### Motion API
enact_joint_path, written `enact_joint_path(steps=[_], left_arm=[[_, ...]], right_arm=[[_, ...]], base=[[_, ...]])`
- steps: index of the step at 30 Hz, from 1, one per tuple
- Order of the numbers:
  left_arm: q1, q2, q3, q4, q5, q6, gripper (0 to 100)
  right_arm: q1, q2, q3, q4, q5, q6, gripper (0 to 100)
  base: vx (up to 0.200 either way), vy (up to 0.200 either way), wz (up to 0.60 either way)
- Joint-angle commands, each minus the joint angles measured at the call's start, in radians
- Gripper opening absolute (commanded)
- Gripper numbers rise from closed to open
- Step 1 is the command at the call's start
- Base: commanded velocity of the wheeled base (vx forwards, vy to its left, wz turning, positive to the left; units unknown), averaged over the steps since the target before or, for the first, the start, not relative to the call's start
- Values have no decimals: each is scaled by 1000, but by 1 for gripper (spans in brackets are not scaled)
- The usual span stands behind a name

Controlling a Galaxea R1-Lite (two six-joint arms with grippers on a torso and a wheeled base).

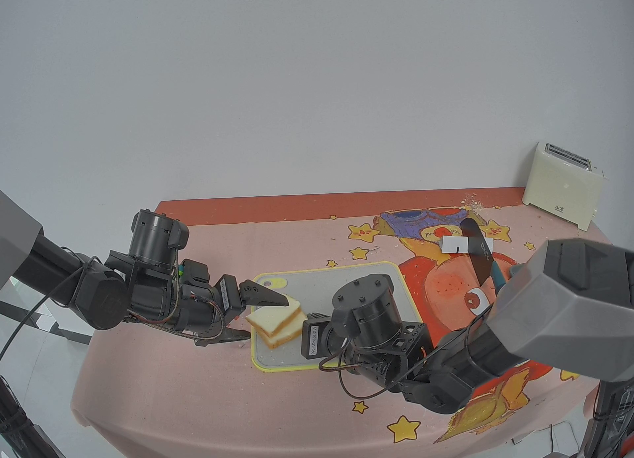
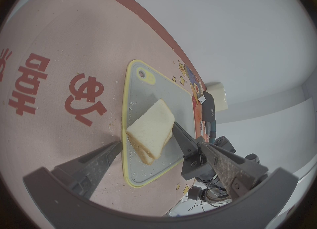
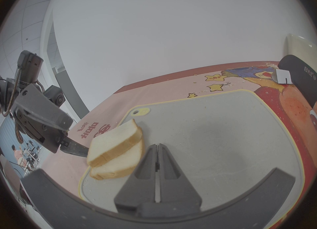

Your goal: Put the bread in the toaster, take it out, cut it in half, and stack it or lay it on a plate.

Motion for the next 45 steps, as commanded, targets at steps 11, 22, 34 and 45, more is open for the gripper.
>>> enact_joint_path(steps=[11, 22, 34, 45], left_arm=[[4, 6, 1, 0, 3, -2, 100], [5, 7, 0, -2, 5, 0, 100], [7, 12, -3, -8, 6, -25, 100], [7, 10, -2, -16, 23, -37, 0]], right_arm=[[32, 3, -16, -8, 9, 3, 0], [55, 43, 10, -17, 7, 8, 0], [-12, -99, 84, -17, 1, 12, 0], [-193, -360, 225, -18, 98, 49, 0]], base=[[0, 0, 0], [0, 0, 0], [0, 0, 0], [0, 0, 0]])
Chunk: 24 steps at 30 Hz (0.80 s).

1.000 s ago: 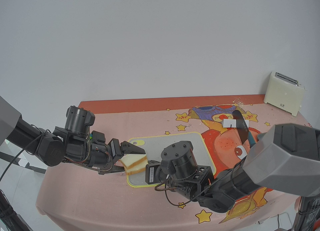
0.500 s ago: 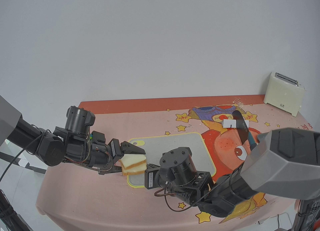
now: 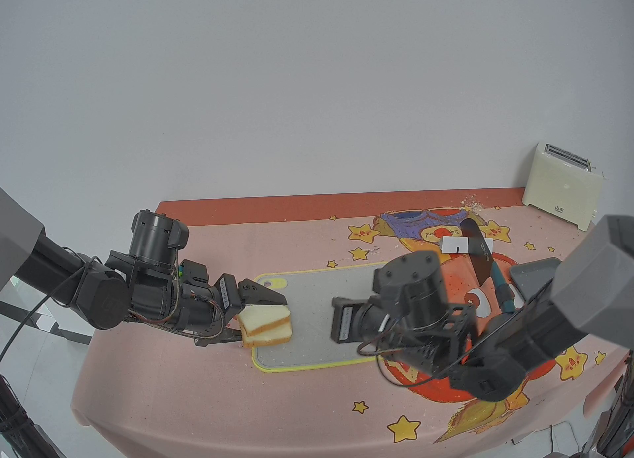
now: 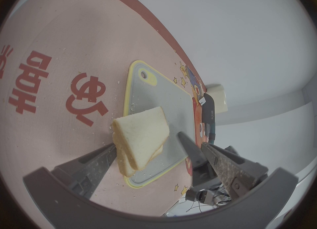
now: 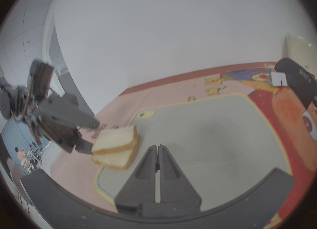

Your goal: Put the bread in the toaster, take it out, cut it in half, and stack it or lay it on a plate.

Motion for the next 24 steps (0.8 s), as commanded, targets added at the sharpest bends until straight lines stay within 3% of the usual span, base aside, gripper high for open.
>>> enact_joint_path(steps=[1, 3, 8, 16, 20, 22, 24], left_arm=[[0, 0, -1, -9, 6, -3, 0], [0, -4, 1, -4, 6, -5, 0], [0, -4, -5, -6, 6, -28, 0], [1, -18, 3, -3, 8, -28, 0], [19, -156, 36, -1, 6, -33, 0], [19, -221, 44, -3, 6, -39, 0], [19, -308, 32, -9, 4, -68, 0]], right_arm=[[-94, -163, 72, -6, 47, 34, 0], [-144, -238, 102, -5, 77, 65, 0], [-218, -315, 123, -3, 135, 59, 0], [-232, -369, 123, 1, 146, 56, 0], [-255, -369, 117, -2, 146, 53, 0], [-269, -372, 112, -2, 146, 51, 0], [-296, -389, 106, 0, 149, 51, 0]], base=[[0, 0, 0], [0, 0, 0], [0, 0, 0], [0, 0, 0], [0, 0, 0], [0, 0, 0], [0, 0, 0]])
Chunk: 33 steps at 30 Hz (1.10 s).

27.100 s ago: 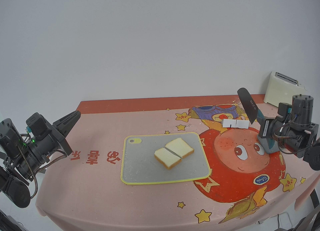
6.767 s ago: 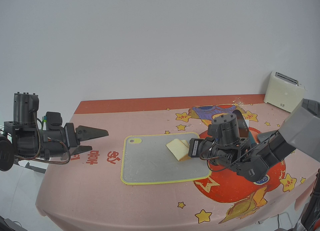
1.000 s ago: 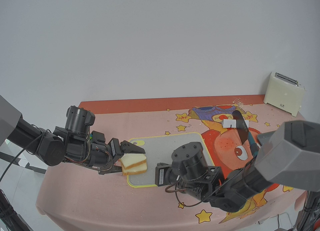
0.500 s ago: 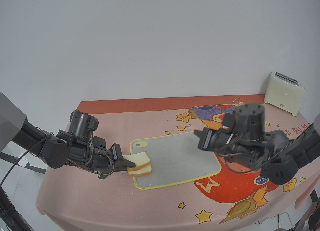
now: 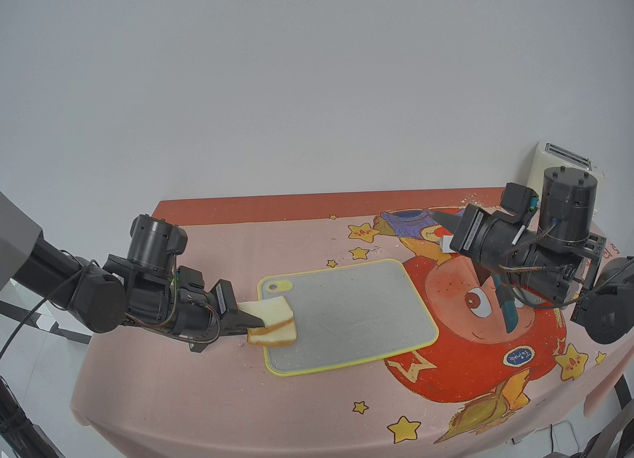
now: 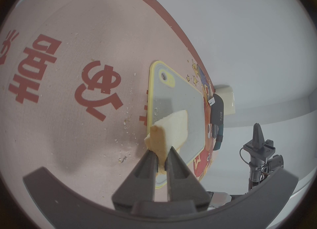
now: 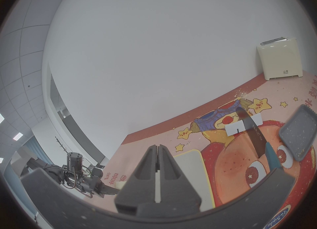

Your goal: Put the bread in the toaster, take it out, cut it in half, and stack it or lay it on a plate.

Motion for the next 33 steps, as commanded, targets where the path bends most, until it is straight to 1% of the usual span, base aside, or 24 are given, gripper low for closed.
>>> enact_joint_path(steps=[1, 3, 6, 7, 10, 11, 13, 15, 16, 17, 21, 23, 25, 27, 29, 32, 33], left_arm=[[11, -268, 4, -11, -6, -49, 0], [10, -327, -18, -10, -11, -76, 0], [5, -377, -26, -11, -11, -102, 0], [4, -397, -27, -11, -11, -107, 0], [5, -420, -41, -4, -12, -107, 0], [4, -420, -44, -4, -15, -95, 0], [-1, -420, -49, -5, -29, -84, 0], [-1, -420, -58, -5, -60, -76, 0], [-1, -420, -62, -5, -74, -76, 0], [-1, -420, -64, -5, -77, -76, 0], [-8, -414, -69, -4, -80, -76, 0], [-25, -413, -72, -4, -78, -76, 0], [-30, -413, -75, -4, -80, -81, 0], [-51, -411, -84, -2, -80, -87, 0], [-78, -411, -84, -2, -80, -98, 0], [-108, -374, -84, -2, -78, -99, 0], [-134, -344, -87, -2, -77, -99, 0]], right_arm=[[-52, -36, -14, 1, 11, -2, 0], [-69, -53, -14, 4, 49, -1, 0], [-79, -70, -12, 7, 74, -1, 0], [-80, -74, -12, 8, 75, -1, 0], [-92, -73, -12, 8, 77, -1, 0], [-92, -70, -14, 8, 78, -1, 0], [-94, -70, -14, 8, 78, -1, 0], [-94, -71, -12, 8, 80, -1, 0], [-94, -73, -12, 8, 80, -1, 0], [-94, -73, -12, 8, 81, -1, 0], [-94, -71, -14, 8, 81, -1, 0], [-97, -68, -14, 8, 81, -1, 0], [-105, -68, -14, 8, 81, -1, 0], [-109, -70, -15, 8, 83, -1, 0], [-132, -76, -23, 10, 107, -1, 0], [-154, -101, -27, 21, 132, 1, 0], [-164, -107, -30, 41, 143, 1, 0]], base=[[0, 0, 0], [0, 0, 0], [0, 0, 0], [0, 0, 0], [0, 0, 0], [0, 0, 0], [0, -200, 0], [0, -200, 0], [0, -200, 0], [0, -200, 0], [0, -200, 0], [0, -200, 0], [0, -200, 0], [0, -200, 0], [0, -200, 0], [0, -200, 0], [0, -200, 0]])
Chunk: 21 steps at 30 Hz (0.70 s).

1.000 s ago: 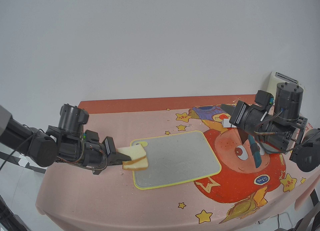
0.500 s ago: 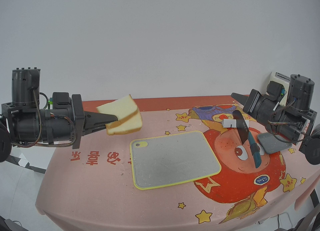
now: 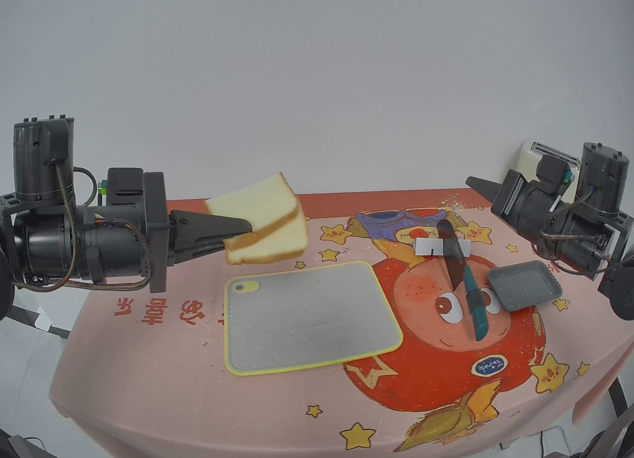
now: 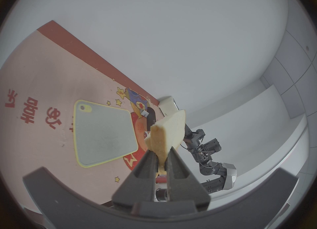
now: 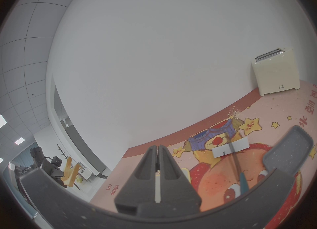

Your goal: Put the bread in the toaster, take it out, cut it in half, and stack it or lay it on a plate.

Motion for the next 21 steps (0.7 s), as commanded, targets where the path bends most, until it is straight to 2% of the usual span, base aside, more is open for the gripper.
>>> enact_joint_path(steps=[1, 12, 15, 21], left_arm=[[-56, 64, -8, -3, 4, 1, 0], [-137, 268, -93, 0, 10, 3, 0], [-142, 311, -116, -1, 4, 3, 0], [-151, 389, -186, -1, 2, 6, 0]], right_arm=[[-29, -26, -11, 31, 19, 1, 0], [-75, -37, -37, 45, 27, 1, 0], [-96, -34, -39, 46, 46, 2, 0], [-102, -49, 17, 46, 58, 25, 0]], base=[[0, -200, 0], [0, -200, 0], [0, -200, 0], [0, -200, 0]])
